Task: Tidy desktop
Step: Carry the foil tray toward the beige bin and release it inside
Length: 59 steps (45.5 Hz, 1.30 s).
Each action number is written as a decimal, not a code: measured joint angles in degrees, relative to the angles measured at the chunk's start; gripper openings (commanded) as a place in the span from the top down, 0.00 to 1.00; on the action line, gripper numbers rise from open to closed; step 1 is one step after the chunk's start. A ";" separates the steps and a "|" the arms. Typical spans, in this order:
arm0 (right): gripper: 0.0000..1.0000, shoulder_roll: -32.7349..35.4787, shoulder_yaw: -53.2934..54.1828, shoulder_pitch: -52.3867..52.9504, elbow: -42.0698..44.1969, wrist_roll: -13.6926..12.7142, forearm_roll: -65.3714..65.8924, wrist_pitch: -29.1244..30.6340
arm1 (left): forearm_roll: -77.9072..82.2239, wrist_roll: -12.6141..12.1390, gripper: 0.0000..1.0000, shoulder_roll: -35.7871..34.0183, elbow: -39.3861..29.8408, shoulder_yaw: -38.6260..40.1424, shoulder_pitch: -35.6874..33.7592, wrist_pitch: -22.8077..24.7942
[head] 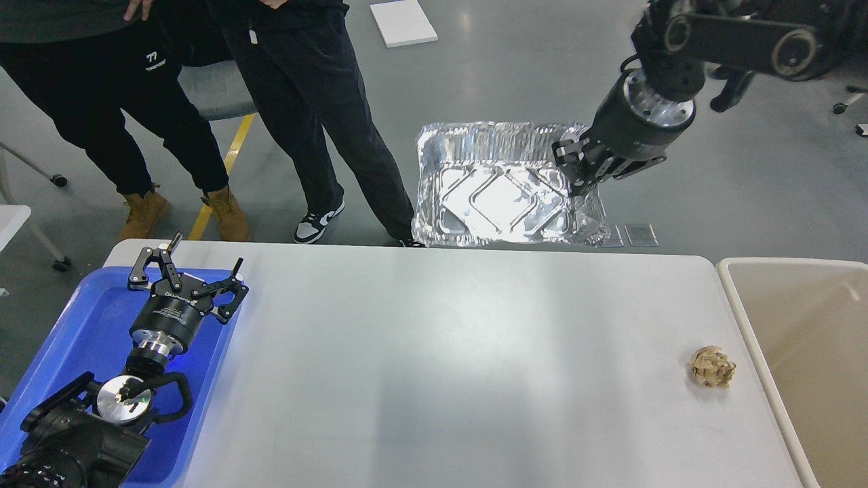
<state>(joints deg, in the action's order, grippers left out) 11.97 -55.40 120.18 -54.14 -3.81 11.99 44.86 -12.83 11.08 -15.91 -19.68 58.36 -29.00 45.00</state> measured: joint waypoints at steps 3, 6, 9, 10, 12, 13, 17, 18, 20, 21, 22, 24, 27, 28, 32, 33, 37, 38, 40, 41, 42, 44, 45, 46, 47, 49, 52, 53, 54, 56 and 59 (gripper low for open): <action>1.00 1.82 -0.34 1.36 -0.04 -0.03 1.83 0.02 | 0.00 0.00 0.00 0.00 -0.01 0.00 0.00 0.00; 1.00 3.75 -0.71 2.36 -0.13 -0.05 3.84 0.10 | 0.00 0.00 0.00 0.00 -0.01 0.00 0.00 0.00; 1.00 5.71 -1.20 3.29 -0.12 -0.08 5.80 0.10 | 0.00 0.00 0.00 0.00 -0.01 0.00 0.00 0.00; 1.00 6.27 -1.38 3.44 -0.11 -0.10 6.30 0.10 | 0.00 0.00 0.00 -0.01 -0.01 0.00 0.00 0.00; 1.00 7.58 -1.91 3.83 0.02 -0.09 7.43 0.10 | 0.00 0.00 0.00 -0.01 -0.01 0.00 0.00 0.00; 1.00 8.13 -2.16 3.96 0.23 -0.11 7.86 0.10 | 0.00 0.00 0.00 -0.01 0.00 0.00 0.00 0.00; 1.00 10.49 -3.42 4.24 1.40 -0.10 9.29 0.10 | 0.00 0.00 0.00 -0.02 -0.01 0.00 0.00 0.00; 1.00 11.25 -3.87 4.24 1.93 -0.10 9.65 0.11 | 0.00 0.00 0.00 -0.02 -0.01 0.00 0.00 0.00; 1.00 12.30 -4.42 4.12 2.85 -0.14 10.09 0.11 | -0.01 0.00 0.00 -0.03 0.00 0.00 0.00 0.00; 1.00 13.02 -4.80 3.80 3.57 -0.12 10.30 0.11 | -0.01 0.00 0.00 -0.03 -0.01 0.00 0.00 0.00; 1.00 13.52 -5.05 3.52 4.06 -0.13 10.43 0.12 | -0.01 0.00 0.00 -0.03 -0.02 0.00 0.00 0.00; 1.00 14.87 -5.60 2.70 5.61 -0.14 10.77 0.13 | -0.02 0.00 0.00 -0.03 0.00 0.00 0.00 0.00; 1.00 16.72 -6.12 1.09 8.17 -0.15 10.94 0.13 | -0.03 0.00 0.00 -0.03 -0.01 0.00 0.00 0.00; 1.00 17.28 -6.25 0.53 8.92 -0.18 10.95 0.13 | -0.03 0.00 0.00 -0.02 -0.01 0.00 0.00 0.00; 1.00 19.86 -6.47 -2.55 12.81 -0.19 10.94 0.13 | -0.03 0.00 0.00 -0.01 0.00 0.00 0.00 0.00; 1.00 20.54 -6.47 -3.48 13.82 -0.19 10.91 0.12 | -0.03 0.00 0.00 -0.01 0.00 0.00 0.00 0.00; 1.00 23.42 -5.98 -7.98 18.47 -0.22 10.78 -1.14 | -0.03 0.00 0.00 0.00 -0.01 0.00 0.00 0.00; 1.00 23.99 -5.61 -9.08 19.50 -0.20 10.76 -1.56 | -0.03 0.00 0.00 -0.01 -0.02 0.00 -0.01 0.00; 1.00 25.46 -4.30 -12.20 22.16 -0.23 10.73 -2.82 | -0.03 0.00 0.00 0.00 -0.02 0.00 -0.01 0.00; 1.00 25.98 -3.71 -13.43 23.17 -0.22 10.70 -3.29 | -0.04 0.00 0.00 -0.01 0.00 0.00 -0.01 0.00; 1.00 26.43 -2.97 -14.77 24.30 -0.22 10.69 -3.80 | -0.03 0.00 0.00 -0.02 0.01 0.00 0.00 0.00; 1.00 27.31 -0.82 -18.09 27.09 -0.21 10.66 -5.17 | -0.02 0.00 0.00 -0.02 -0.02 0.00 0.00 0.00; 1.00 27.77 0.63 -20.26 28.92 -0.25 10.66 -6.12 | -0.02 0.00 0.00 -0.01 -0.01 0.00 0.00 0.00; 1.00 28.08 1.58 -21.73 30.16 -0.30 10.66 -6.71 | -0.03 0.00 0.00 -0.01 0.00 0.00 0.00 0.00; 1.00 28.31 2.68 -23.23 31.49 -0.32 10.65 -7.33 | -0.02 0.00 0.00 -0.02 0.01 0.00 -0.01 0.00; 1.00 28.61 5.81 -27.31 35.22 -0.50 10.63 -9.22 | -0.02 0.00 0.00 -0.01 -0.02 0.00 0.00 0.00; 1.00 28.46 10.39 -32.73 40.01 -0.90 10.46 -11.55 | -0.02 0.00 0.00 -0.02 0.01 0.00 0.00 0.00; 1.00 28.24 11.79 -34.25 41.37 -1.06 10.38 -12.23 | -0.02 0.00 0.00 -0.02 -0.01 0.00 0.00 0.00; 1.00 28.00 13.26 -35.81 42.72 -1.26 10.27 -12.91 | -0.01 0.00 0.00 -0.01 -0.01 0.00 0.00 0.00; 1.00 27.34 16.82 -39.47 46.03 -1.89 10.11 -14.70 | -0.02 0.00 0.00 -0.01 -0.01 0.00 0.00 0.00; 1.00 25.94 22.63 -44.94 50.80 -3.08 9.88 -17.70 | -0.03 0.00 0.00 -0.01 0.00 0.00 -0.01 0.00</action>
<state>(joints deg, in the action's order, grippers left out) 37.92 -32.76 75.24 -3.34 -6.90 21.87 27.17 -12.86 11.08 -15.92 -19.68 58.36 -29.01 45.00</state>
